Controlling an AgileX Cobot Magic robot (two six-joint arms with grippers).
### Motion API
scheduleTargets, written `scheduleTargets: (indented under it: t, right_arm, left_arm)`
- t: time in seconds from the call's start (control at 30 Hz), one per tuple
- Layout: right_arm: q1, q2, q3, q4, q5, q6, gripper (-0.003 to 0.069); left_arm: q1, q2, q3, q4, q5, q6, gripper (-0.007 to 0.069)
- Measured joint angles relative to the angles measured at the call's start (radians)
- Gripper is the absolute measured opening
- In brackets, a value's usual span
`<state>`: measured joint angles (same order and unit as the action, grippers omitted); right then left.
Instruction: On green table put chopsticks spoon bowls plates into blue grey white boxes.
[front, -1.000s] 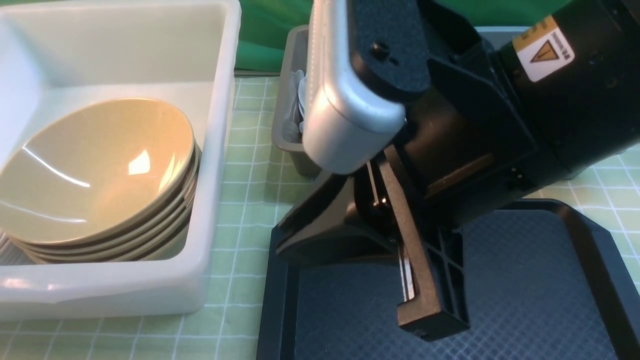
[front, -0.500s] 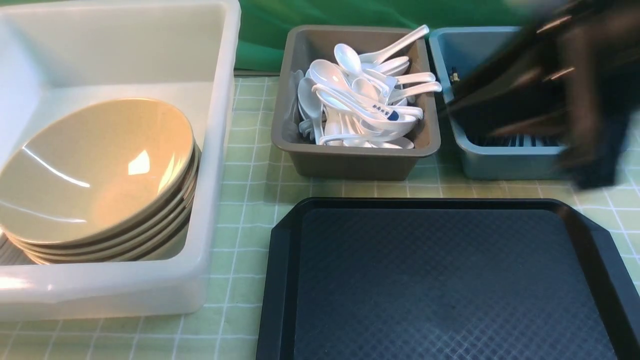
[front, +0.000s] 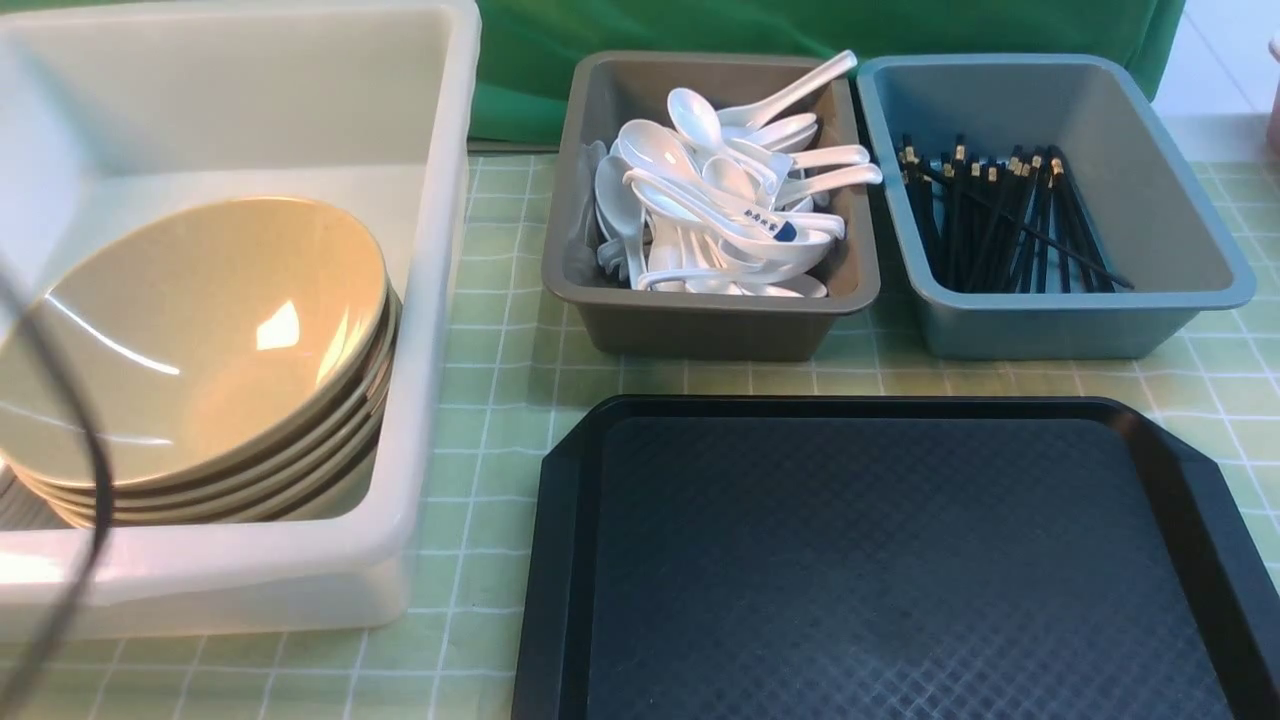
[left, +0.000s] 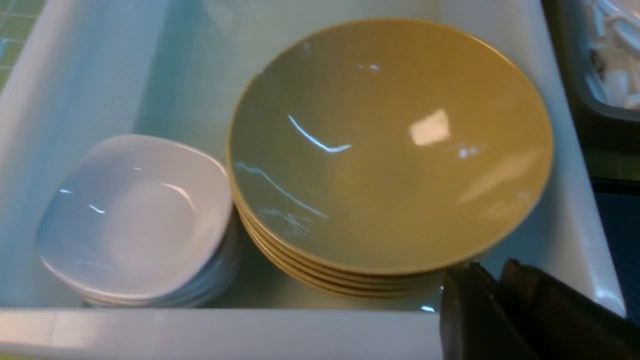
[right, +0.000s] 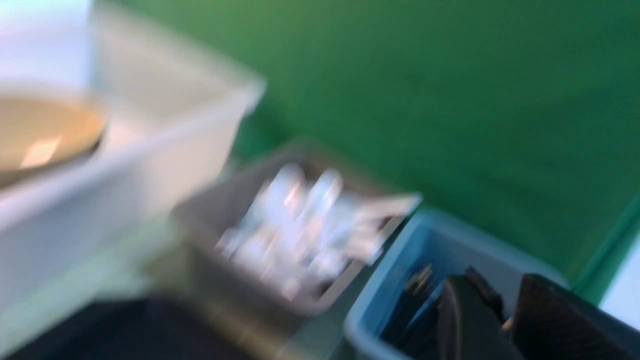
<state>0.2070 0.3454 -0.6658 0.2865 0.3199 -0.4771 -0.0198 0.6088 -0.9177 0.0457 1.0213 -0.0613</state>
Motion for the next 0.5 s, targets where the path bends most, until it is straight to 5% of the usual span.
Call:
scheduleTargets:
  t: [0.27, 0.5]
  right_arm:
    - [-0.003, -0.214, 0.353, 0.002, 0.024, 0.157, 0.0111]
    - [-0.003, -0.215, 0.387, 0.002, -0.025, 0.153, 0.0024]
  left_arm:
    - [-0.009, -0.368, 0.380, -0.272, -0.264, 0.133, -0.0002]
    - [-0.009, -0.447, 0.456, -0.337, -0.497, 0.144, -0.0002]
